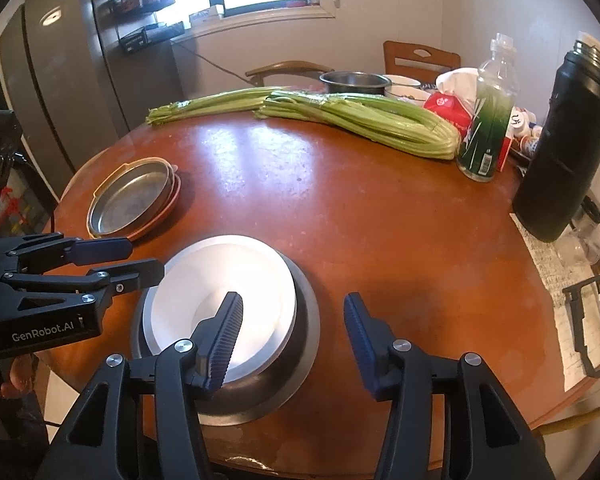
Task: Organize plates and bowls
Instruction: 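Open the left tool over the steel bowl while the right tool releases its rim, then grasp the steel bowl rim with both tools from opposite sides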
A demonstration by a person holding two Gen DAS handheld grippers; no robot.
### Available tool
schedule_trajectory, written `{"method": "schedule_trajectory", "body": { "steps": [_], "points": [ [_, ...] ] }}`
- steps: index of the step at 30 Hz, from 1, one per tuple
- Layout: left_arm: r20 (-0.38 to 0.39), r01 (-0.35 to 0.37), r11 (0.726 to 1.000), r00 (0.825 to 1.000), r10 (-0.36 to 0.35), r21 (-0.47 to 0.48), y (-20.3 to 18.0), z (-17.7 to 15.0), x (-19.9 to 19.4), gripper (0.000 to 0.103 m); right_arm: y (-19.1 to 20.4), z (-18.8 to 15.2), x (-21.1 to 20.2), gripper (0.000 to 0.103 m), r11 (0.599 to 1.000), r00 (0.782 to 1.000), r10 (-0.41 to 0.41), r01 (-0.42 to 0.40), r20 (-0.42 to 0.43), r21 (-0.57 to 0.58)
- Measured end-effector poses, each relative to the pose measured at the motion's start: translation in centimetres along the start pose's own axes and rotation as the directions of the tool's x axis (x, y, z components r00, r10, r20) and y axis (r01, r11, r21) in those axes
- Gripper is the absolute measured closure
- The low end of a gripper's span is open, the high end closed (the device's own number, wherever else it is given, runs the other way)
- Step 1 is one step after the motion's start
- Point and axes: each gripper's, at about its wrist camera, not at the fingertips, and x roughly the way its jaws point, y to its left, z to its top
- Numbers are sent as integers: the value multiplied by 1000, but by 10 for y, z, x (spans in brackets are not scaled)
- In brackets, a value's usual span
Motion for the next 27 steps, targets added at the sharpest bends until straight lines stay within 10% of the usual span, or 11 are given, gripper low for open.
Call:
{"method": "schedule_trajectory", "body": {
  "steps": [27],
  "points": [
    [-87, 81, 994, 992, -88, -73, 10, -5, 37, 49, -6, -17, 31, 42, 989, 989, 117, -108, -88, 105]
  ]
}}
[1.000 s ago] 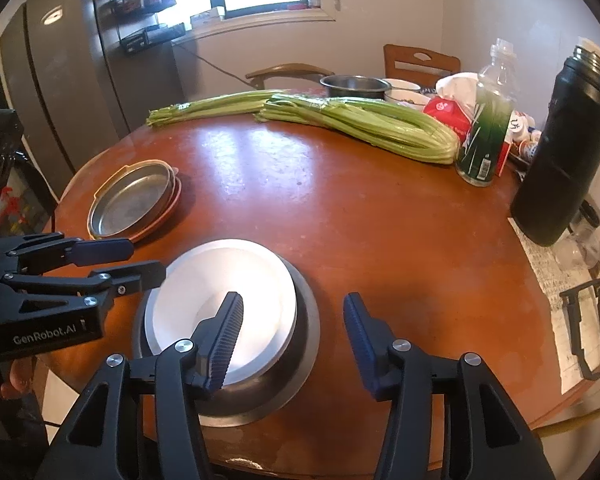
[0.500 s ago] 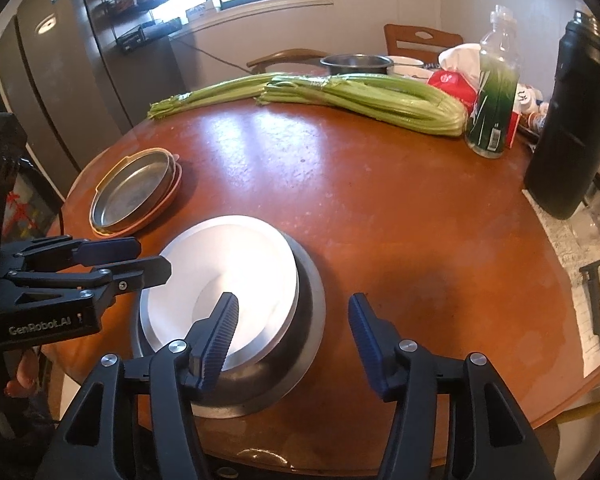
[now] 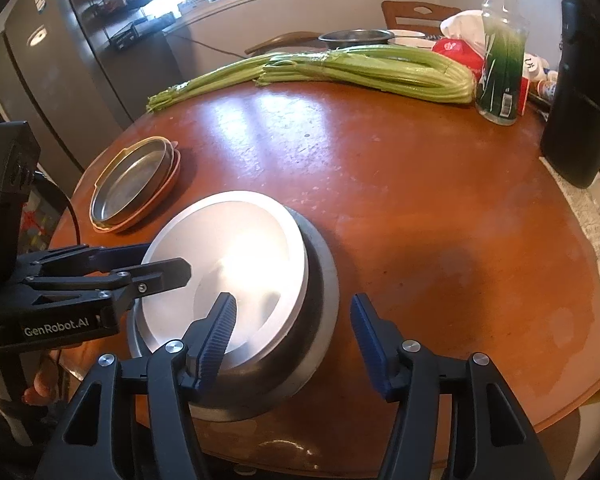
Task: Organize plates and bowls
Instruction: 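Grasp the steel bowl rim with both tools from opposite sides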
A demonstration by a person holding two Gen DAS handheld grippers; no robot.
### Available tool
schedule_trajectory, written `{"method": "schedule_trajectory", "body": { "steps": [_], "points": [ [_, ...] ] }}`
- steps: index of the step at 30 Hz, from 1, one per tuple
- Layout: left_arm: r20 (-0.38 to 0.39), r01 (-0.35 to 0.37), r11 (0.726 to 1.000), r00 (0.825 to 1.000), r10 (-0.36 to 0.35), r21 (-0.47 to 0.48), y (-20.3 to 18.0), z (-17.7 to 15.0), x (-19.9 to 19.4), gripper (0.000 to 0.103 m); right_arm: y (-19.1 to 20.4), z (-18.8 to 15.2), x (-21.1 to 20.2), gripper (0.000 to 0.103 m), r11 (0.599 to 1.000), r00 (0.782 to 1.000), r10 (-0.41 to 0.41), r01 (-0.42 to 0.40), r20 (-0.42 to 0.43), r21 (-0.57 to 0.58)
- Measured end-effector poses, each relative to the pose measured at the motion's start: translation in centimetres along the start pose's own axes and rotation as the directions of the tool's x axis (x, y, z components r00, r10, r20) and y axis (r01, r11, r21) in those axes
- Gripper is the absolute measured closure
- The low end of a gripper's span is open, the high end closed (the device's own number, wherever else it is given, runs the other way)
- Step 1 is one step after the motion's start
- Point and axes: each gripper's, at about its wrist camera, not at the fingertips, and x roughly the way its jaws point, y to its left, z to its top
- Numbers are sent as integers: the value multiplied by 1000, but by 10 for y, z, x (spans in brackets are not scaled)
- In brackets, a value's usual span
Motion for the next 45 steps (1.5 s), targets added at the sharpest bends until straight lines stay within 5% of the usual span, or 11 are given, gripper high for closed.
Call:
{"method": "schedule_trajectory", "body": {
  "steps": [13, 45],
  "points": [
    [-35, -47, 999, 998, 48, 19, -7, 1, 18, 46, 4, -1, 12, 41, 1000, 999, 23, -22, -37, 20],
    [-14, -26, 1000, 1000, 26, -7, 1, 1, 8, 51, 9, 6, 12, 45, 995, 996, 88, -87, -26, 39]
  ]
}}
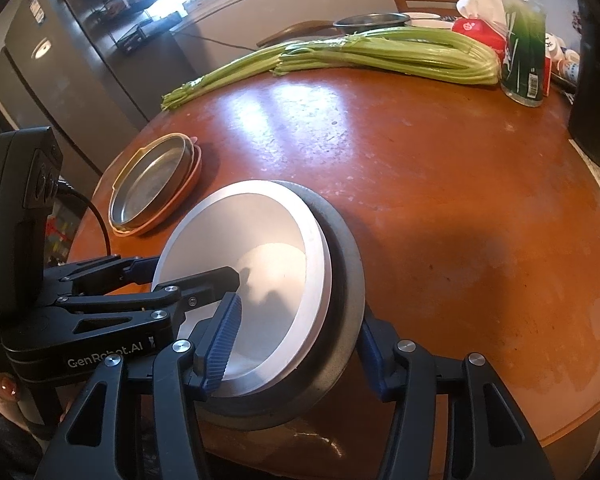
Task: Organize plates and bowls
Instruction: 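Grasp the steel bowl rim with both tools from opposite sides, then lift the steel bowl with both tools and carry it toward the plate stack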
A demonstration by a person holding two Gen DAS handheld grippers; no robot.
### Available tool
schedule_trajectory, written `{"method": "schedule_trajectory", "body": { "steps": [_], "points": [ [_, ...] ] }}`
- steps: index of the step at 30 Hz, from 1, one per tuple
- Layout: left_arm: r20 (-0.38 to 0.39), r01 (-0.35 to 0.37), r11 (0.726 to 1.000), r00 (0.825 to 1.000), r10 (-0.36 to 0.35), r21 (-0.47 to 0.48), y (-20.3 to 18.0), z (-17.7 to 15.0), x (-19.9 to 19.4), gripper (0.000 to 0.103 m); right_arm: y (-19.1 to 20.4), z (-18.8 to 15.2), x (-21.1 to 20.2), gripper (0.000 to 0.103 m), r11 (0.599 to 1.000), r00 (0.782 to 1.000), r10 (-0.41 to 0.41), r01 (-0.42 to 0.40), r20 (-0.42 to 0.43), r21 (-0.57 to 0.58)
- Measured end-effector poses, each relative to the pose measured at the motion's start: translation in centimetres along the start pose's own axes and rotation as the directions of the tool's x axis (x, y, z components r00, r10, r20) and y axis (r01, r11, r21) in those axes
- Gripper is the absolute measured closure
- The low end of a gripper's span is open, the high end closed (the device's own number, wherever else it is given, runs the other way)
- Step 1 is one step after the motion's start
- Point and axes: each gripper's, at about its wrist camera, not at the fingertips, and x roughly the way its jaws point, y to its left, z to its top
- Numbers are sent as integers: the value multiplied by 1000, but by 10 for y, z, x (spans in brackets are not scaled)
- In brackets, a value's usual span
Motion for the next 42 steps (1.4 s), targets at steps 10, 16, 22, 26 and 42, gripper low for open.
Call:
{"method": "schedule_trajectory", "body": {
  "steps": [10, 16, 22, 26, 42],
  "points": [
    [17, -3, 1000, 1000, 3, -16, 6, 2, -9, 51, 8, 6, -1, 45, 1000, 1000, 6, -5, 12, -24],
    [41, -12, 1000, 999, 13, -26, 12, 6, -19, 51, 16, 13, -4, 45, 999, 1000, 15, -14, 27, -51],
    [60, -20, 999, 998, 22, -42, 19, 7, -28, 51, 27, 21, -6, 45, 997, 999, 24, -21, 36, -80],
    [71, -27, 998, 997, 31, -50, 24, 8, -33, 51, 33, 26, -5, 45, 995, 999, 31, -27, 39, -97],
    [95, -35, 997, 995, 42, -74, 36, 8, -45, 51, 50, 36, -1, 45, 989, 998, 38, -32, 40, -144]
  ]
}}
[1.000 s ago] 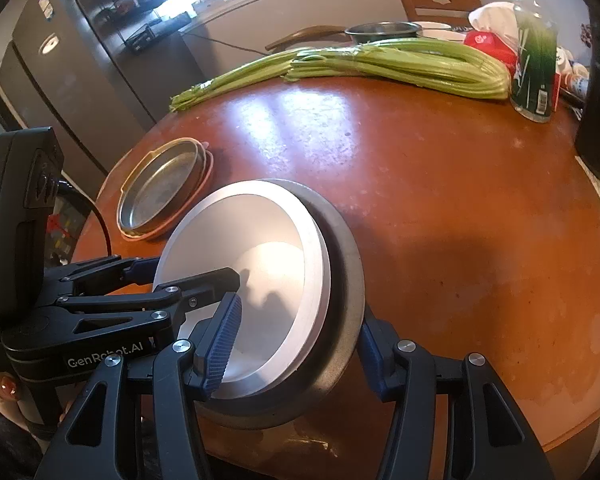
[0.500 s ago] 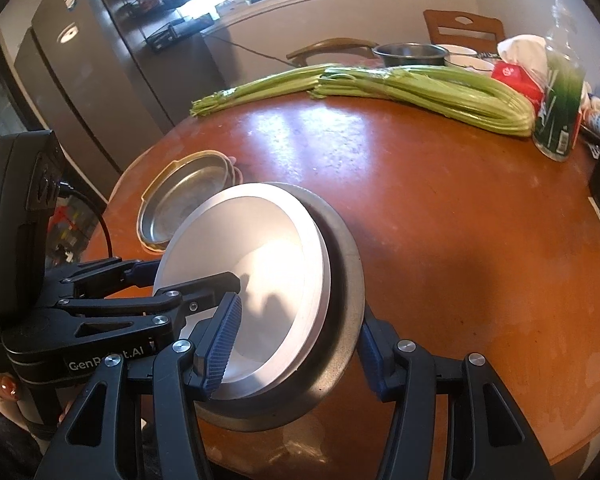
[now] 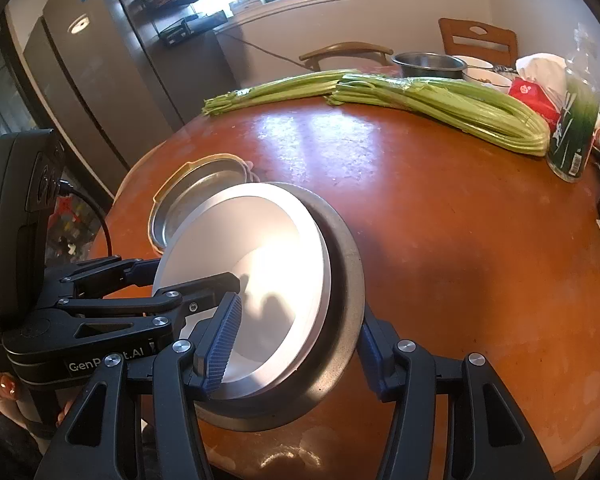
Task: Organize plates and bowls
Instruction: 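Lift the steel bowl with both tools and carry it toward the plate stack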
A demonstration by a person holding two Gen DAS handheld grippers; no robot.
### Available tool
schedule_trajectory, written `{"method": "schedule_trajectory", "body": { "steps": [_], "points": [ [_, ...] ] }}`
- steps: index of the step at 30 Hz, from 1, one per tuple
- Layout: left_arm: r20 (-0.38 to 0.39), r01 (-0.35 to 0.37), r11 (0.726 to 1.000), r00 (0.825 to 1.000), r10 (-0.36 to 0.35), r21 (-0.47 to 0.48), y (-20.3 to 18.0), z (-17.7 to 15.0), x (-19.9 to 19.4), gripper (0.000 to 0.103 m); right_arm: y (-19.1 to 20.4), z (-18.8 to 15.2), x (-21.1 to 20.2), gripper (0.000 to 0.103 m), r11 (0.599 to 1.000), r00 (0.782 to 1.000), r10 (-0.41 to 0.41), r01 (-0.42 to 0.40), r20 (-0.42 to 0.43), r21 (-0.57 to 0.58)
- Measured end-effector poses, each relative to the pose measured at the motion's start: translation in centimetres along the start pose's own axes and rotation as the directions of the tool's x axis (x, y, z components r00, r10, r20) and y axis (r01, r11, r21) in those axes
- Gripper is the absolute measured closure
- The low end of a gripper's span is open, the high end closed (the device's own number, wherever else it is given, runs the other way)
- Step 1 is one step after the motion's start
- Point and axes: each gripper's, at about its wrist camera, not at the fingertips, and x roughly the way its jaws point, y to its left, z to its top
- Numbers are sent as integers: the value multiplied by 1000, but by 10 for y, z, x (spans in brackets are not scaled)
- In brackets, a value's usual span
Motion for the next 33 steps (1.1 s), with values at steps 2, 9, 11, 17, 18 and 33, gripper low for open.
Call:
{"method": "schedule_trajectory", "body": {
  "steps": [2, 9, 11, 17, 18, 33],
  "points": [
    [2, 0, 1000, 1000, 0, -2, 1, 0, -1, 51, 1, 1, 0, 45, 1000, 1000, -1, 1, 2, -5],
    [8, 1, 1000, 1000, -1, -10, 8, 1, -3, 51, 7, 4, 2, 45, 1000, 1000, 1, -1, -1, -12],
    [9, 2, 1000, 1000, -2, -14, 10, 2, -3, 51, 7, 4, 3, 45, 1000, 1000, 1, -1, -2, -17],
    [21, -1, 1000, 1000, 1, -30, 23, 7, -7, 51, 17, 13, 9, 45, 999, 1000, 6, -6, -4, -35],
    [24, -2, 999, 1000, 3, -33, 25, 8, -8, 51, 18, 15, 10, 45, 999, 1000, 8, -8, -4, -38],
    [36, -35, 996, 999, 39, -84, 61, 18, -14, 51, 41, 41, 35, 45, 995, 999, 47, -49, -24, -85]
  ]
}}
